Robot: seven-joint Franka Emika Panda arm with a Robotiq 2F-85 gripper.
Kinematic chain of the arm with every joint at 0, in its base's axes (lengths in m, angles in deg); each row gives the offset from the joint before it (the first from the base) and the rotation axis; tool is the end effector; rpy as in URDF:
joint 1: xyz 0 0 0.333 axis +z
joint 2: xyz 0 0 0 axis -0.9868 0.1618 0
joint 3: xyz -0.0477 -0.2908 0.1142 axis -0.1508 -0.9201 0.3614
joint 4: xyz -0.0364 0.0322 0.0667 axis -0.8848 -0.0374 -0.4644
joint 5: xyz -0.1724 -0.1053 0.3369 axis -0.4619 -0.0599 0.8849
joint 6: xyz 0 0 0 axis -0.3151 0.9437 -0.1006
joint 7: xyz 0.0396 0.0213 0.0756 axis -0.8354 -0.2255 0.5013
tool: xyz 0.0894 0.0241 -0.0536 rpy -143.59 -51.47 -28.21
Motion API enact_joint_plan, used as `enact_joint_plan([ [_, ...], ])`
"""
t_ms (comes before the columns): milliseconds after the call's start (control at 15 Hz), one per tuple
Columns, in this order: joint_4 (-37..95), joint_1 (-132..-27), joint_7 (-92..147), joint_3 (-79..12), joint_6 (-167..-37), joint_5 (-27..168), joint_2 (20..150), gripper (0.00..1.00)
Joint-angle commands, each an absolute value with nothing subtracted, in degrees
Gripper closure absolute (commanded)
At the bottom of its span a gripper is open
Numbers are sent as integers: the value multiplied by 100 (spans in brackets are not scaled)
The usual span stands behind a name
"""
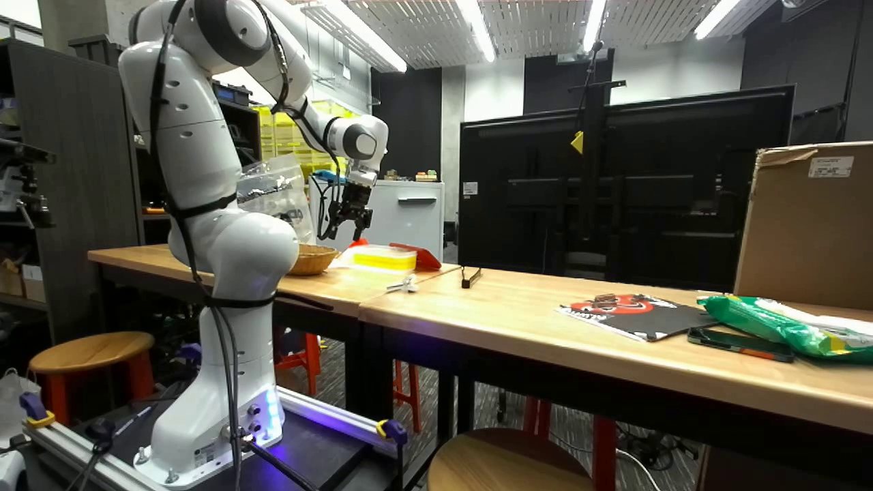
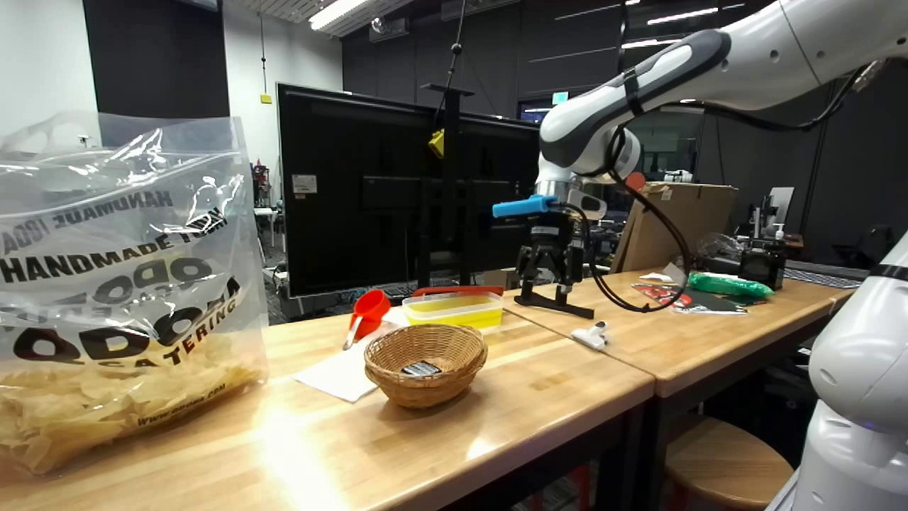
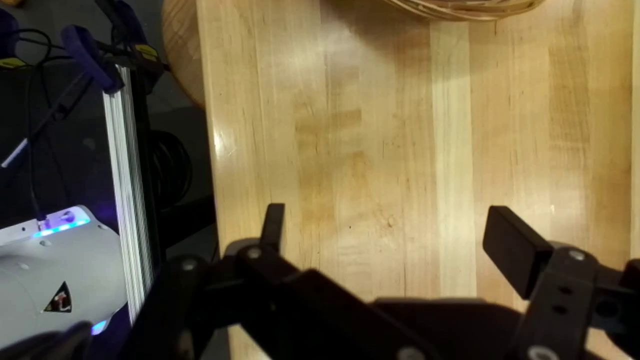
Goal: Move the object to the lunchbox
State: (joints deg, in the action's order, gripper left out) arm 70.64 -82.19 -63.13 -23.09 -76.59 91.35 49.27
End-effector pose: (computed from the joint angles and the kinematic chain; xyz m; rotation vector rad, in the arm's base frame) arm 0.4304 0.0646 0.4592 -2.0015 2.2694 0.3919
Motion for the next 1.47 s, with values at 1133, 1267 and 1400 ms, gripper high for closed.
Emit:
enact_joint_plan([
  [1133, 7398, -8506, -6041, -2589, -7536, 8008, 4522, 0],
  [1267, 7398, -8506, -6041, -2589, -7536, 8008, 4527, 0],
  [1400, 7398, -8506, -6041, -2589, -7536, 8008, 4527, 0],
])
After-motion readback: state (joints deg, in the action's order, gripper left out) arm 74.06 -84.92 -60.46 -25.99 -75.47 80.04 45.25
